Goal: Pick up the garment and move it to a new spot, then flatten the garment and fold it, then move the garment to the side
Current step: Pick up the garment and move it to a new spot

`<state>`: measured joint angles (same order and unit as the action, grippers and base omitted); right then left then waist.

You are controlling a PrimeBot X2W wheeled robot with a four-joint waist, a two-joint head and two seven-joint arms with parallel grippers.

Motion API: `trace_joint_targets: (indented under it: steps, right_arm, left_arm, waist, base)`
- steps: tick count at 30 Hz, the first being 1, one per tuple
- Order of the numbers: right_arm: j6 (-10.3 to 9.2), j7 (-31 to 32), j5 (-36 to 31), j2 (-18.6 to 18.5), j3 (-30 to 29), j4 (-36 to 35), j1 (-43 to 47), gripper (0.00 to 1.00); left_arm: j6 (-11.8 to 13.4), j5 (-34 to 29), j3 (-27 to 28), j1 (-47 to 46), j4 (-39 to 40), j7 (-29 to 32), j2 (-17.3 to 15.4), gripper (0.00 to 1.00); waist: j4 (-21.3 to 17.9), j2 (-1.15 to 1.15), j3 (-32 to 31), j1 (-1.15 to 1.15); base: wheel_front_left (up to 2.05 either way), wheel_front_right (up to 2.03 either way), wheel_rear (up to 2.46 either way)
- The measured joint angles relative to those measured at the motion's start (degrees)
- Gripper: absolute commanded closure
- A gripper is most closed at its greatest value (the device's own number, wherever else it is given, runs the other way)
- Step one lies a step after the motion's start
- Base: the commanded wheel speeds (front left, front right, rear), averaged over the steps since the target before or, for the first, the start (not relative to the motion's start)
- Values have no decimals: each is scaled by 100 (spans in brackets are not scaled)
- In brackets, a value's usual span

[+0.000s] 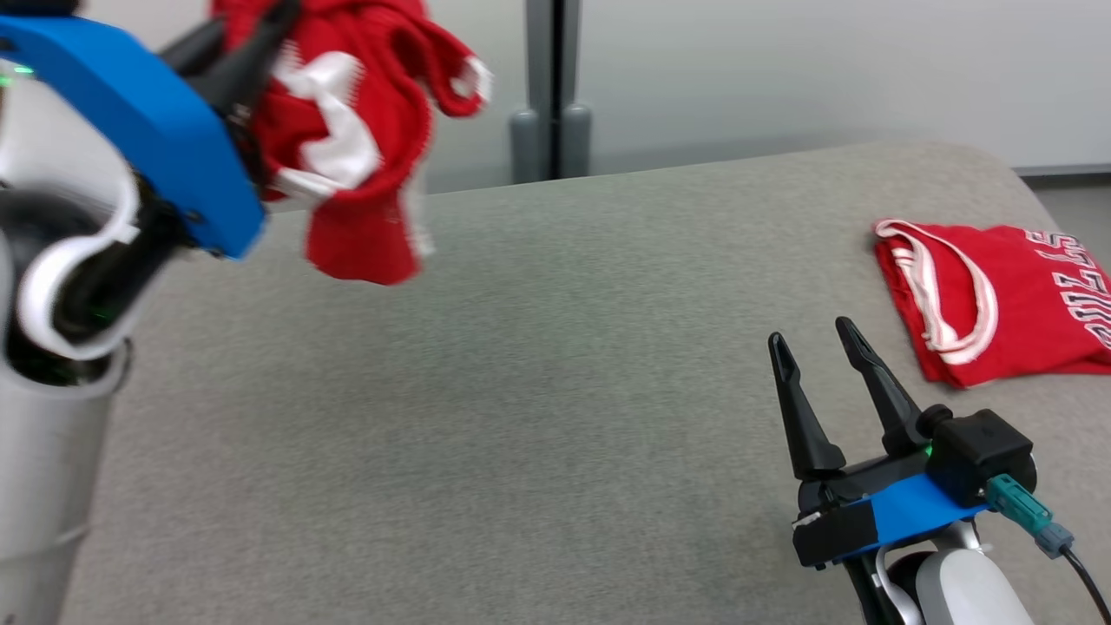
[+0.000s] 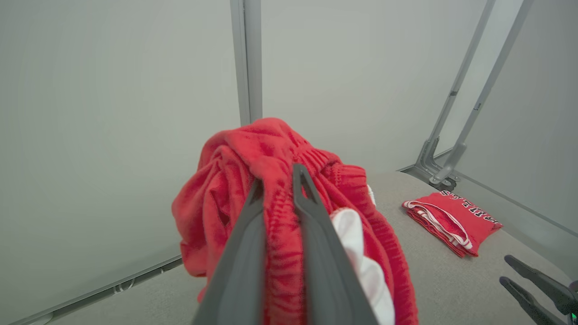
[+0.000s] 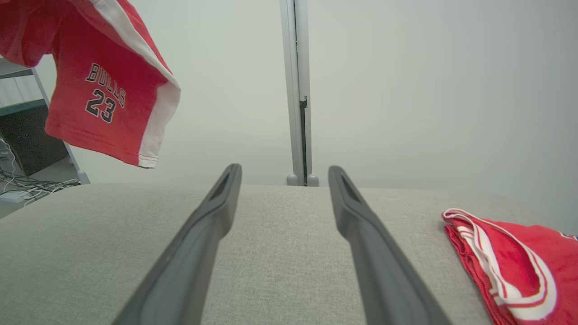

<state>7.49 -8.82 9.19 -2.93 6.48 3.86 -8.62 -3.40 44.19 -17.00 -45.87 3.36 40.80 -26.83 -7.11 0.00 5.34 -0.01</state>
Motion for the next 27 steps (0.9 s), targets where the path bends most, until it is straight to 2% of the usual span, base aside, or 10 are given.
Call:
trace_joint_targets:
  steps: [8,15,19,24,25,26,27]
  right_arm:
    - [0,5,57,1,97,1,-60,0]
    - [0,-44,108,1,181,19,-64,0]
    - [0,-83,132,1,182,33,-89,0]
    - [0,-91,130,0,147,68,-115,0]
    - [0,-90,129,1,143,75,-114,0]
    - [0,-89,123,2,144,78,-110,0]
    - [0,-88,110,1,127,79,-106,0]
  left_arm:
    - [-172,71,-706,203,208,127,390,100]
    - [-321,221,-1279,859,-343,-236,620,100]
    - [-369,1,-1566,1162,-957,-668,457,100]
    - [-372,-423,-1850,1473,-1903,-1365,361,100]
    - [-371,-509,-1868,1513,-2089,-1528,369,71]
    - [-368,-558,-1884,1568,-2245,-1683,412,51]
    - [-344,-586,-1886,1634,-2382,-1861,470,0]
  waist:
    - [-617,0,88,1]
    - [-1027,0,200,2]
    - [-1126,0,256,2]
    - [-1074,0,252,2]
    - [-1047,0,244,2]
    - [-1013,0,233,2]
    - [-977,0,222,2]
  base:
    - [0,0,0]
    - [0,0,0]
    - [0,0,0]
    - [0,0,0]
    - [0,0,0]
    - [0,0,0]
    - [0,0,0]
